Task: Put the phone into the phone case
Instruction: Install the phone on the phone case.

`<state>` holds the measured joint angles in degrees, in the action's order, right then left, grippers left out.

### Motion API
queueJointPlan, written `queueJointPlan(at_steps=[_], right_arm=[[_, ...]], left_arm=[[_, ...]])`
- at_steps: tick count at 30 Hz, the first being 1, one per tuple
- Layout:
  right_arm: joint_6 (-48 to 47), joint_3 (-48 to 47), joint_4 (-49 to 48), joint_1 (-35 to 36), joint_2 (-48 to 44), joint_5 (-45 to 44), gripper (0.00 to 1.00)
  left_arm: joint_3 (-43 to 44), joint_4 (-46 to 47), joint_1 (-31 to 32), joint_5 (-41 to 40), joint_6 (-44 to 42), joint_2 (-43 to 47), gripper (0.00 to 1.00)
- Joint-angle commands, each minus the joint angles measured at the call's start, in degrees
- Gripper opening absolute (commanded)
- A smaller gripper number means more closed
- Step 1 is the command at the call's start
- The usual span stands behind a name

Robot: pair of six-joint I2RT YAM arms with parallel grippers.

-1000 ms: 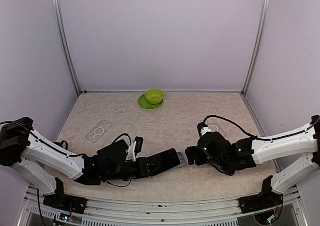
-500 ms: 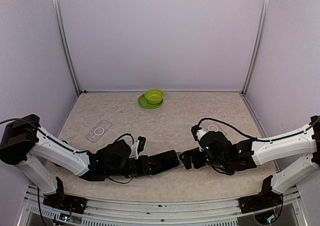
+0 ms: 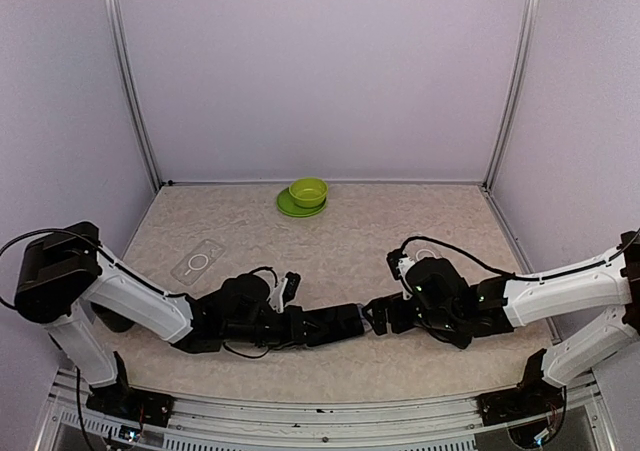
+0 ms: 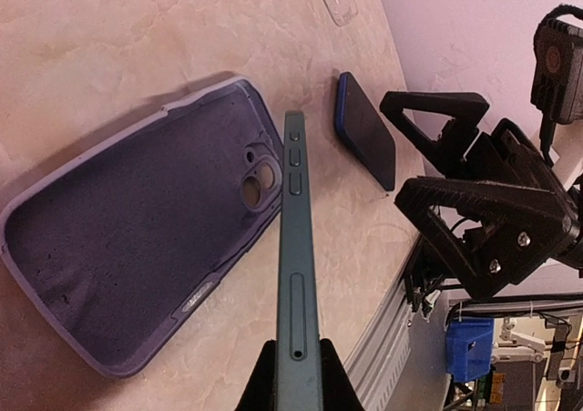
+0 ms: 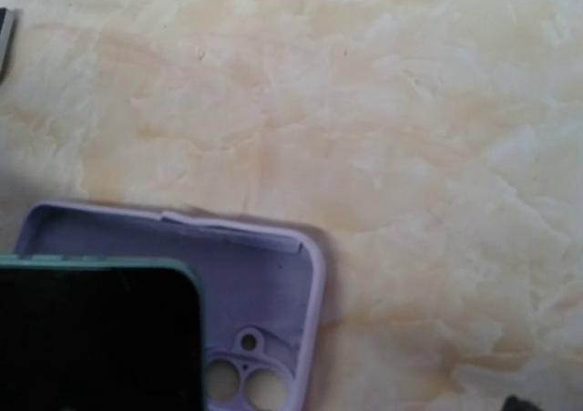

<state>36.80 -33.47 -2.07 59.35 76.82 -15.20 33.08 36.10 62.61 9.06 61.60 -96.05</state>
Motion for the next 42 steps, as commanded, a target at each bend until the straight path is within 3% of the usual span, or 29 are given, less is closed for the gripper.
queueJointPlan(at_steps=[1, 42], right_arm=[[0.1, 1.1, -1.7, -0.6, 0.3, 1.6, 1.00], [0.2, -0.5, -2.8, -1.5, 5.6, 3.4, 1.00]], left_arm=[[2.9, 4.1, -1.1, 3.7, -0.1, -0.9, 0.00], [4.2, 3.7, -6.5, 9.3, 6.9, -7.8, 0.00]])
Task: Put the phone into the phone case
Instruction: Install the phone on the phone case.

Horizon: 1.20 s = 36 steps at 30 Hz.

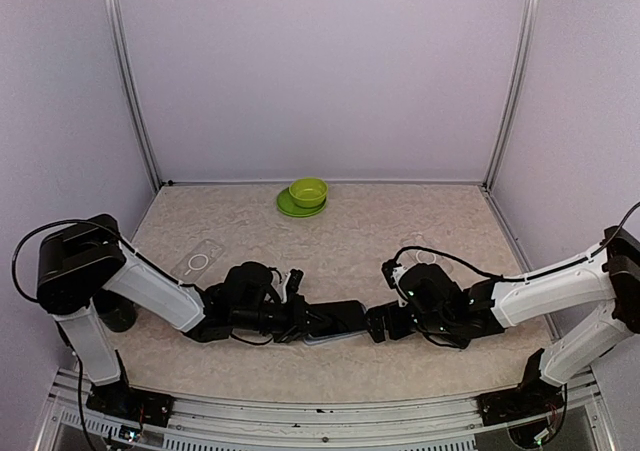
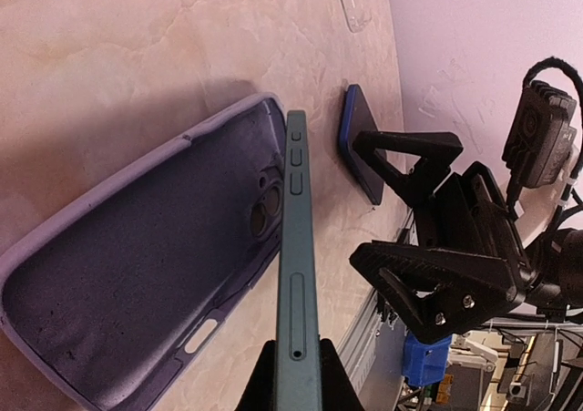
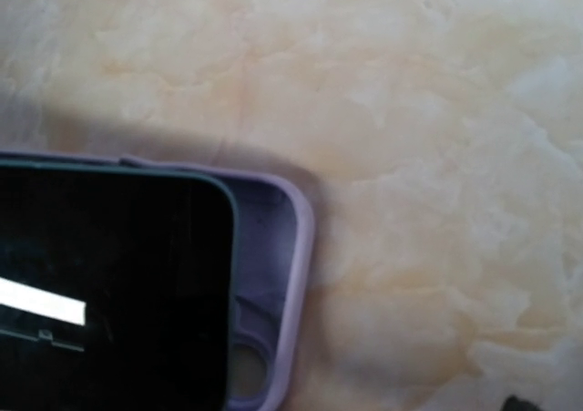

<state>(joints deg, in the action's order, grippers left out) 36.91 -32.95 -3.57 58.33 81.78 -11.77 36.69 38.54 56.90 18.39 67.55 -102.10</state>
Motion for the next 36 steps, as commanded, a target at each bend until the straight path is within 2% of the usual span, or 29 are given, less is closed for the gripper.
queueJointPlan(at_steps=[1, 17, 36], right_arm=[[0.1, -1.1, -1.3, -0.5, 0.7, 0.0, 1.00], [0.2, -2.1, -1.5, -0.8, 2.1, 1.3, 0.99], [2.9, -4.8, -0.8, -0.8, 4.2, 2.5, 1.00]], left_arm=[[0.6, 1.3, -0.7, 0.0, 1.1, -1.9, 0.00], [0.7, 1.7, -1.3, 1.7, 2.8, -4.1, 0.00], [-1.7, 6.8, -1.2, 4.1, 12.8, -6.0, 0.00]])
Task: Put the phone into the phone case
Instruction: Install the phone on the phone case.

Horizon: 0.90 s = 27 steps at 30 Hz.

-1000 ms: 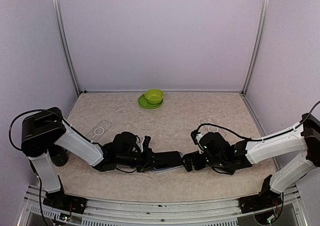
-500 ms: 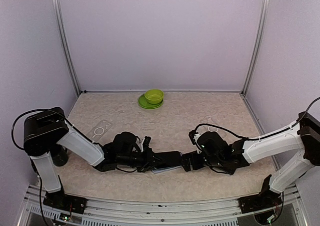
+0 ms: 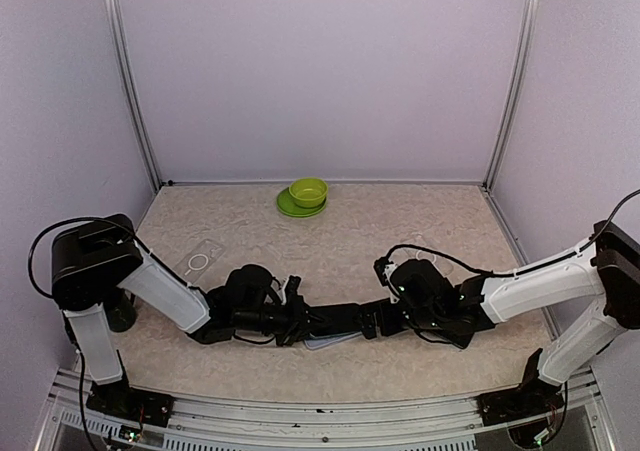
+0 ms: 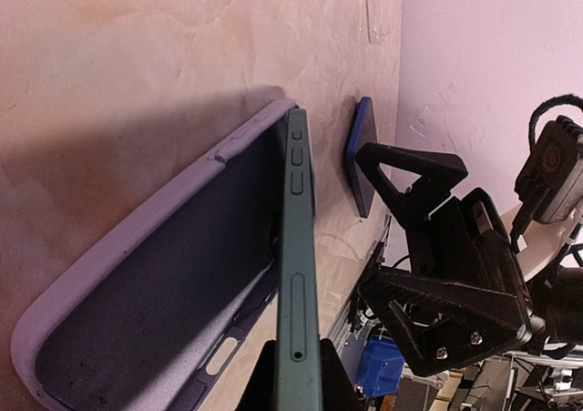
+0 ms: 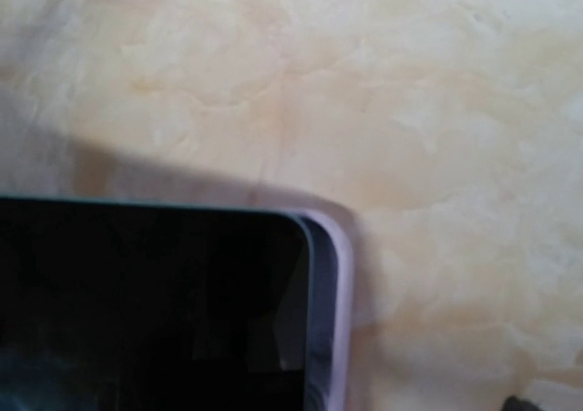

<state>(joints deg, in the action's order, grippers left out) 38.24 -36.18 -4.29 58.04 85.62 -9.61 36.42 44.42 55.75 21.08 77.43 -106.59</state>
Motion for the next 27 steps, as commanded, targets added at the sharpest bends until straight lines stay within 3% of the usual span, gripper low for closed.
queueJointPlan(at_steps=[1, 9, 27], right_arm=[[1.9, -1.6, 0.0, -0.5, 0.3, 0.4, 1.00], [4.0, -1.9, 0.9, -0.5, 0.5, 0.0, 0.99], [6.3, -1.4, -1.2, -0.5, 2.5, 1.4, 0.99]], left_arm=[[-1.7, 1.7, 0.0, 1.3, 3.4, -1.5, 0.00], [-1.6, 2.4, 0.4, 1.4, 6.6, -1.4, 0.00], [-4.5, 13.2, 3.2, -1.1, 16.4, -7.1, 0.00]])
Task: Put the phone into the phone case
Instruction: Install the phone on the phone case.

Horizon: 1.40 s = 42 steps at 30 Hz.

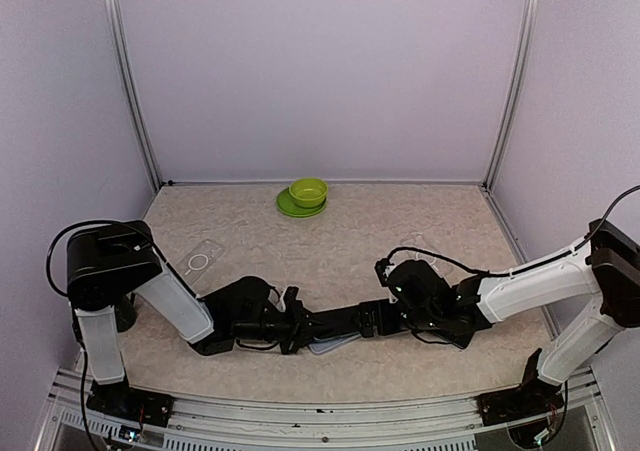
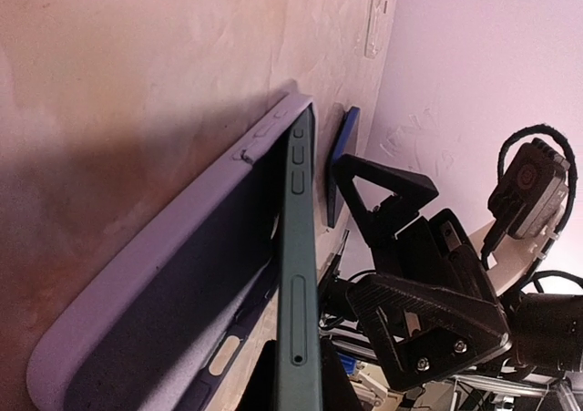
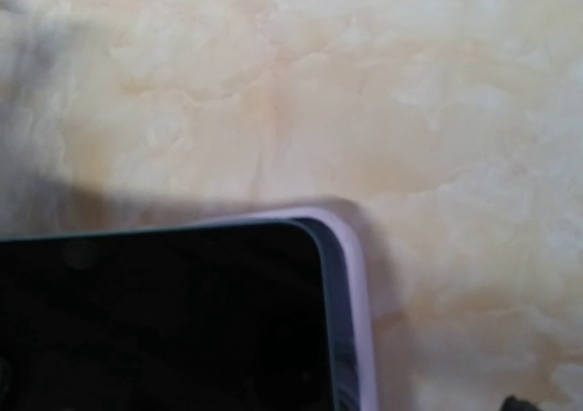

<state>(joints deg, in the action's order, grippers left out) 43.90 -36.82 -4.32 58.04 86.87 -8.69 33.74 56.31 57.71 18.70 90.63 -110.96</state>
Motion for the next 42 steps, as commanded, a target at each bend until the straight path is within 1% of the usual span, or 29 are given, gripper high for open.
queueJointPlan(at_steps=[1, 6, 13, 27, 37, 42], right_arm=[[0.7, -0.9, -1.5, -0.5, 1.7, 0.7, 0.99], [-0.8, -1.2, -3.4, -0.5, 3.3, 2.2, 0.99], [-4.3, -3.1, -3.7, -0.8, 5.8, 3.1, 1.00], [-8.5, -3.5, -8.0, -2.7, 8.3, 10.8, 1.00], [-9.1, -3.1, -9.6, -2.6, 8.8, 16.1, 1.00], [-8.7, -2.4, -11.4, -2.6, 8.7, 18.7, 0.99]], left_arm=[[-1.9, 1.5, 1.3, 1.3, 3.3, -3.0, 0.00], [-1.4, 2.0, 1.2, 2.0, 2.6, -4.2, 0.00], [-1.3, 0.7, 1.2, 2.1, 1.5, -4.7, 0.00], [-1.2, -0.5, 1.1, 2.3, 0.2, -5.0, 0.00], [-1.1, -0.5, 0.7, 2.6, -0.1, -5.1, 0.00], [0.3, -0.4, 0.6, 3.6, -0.5, -5.6, 0.00]])
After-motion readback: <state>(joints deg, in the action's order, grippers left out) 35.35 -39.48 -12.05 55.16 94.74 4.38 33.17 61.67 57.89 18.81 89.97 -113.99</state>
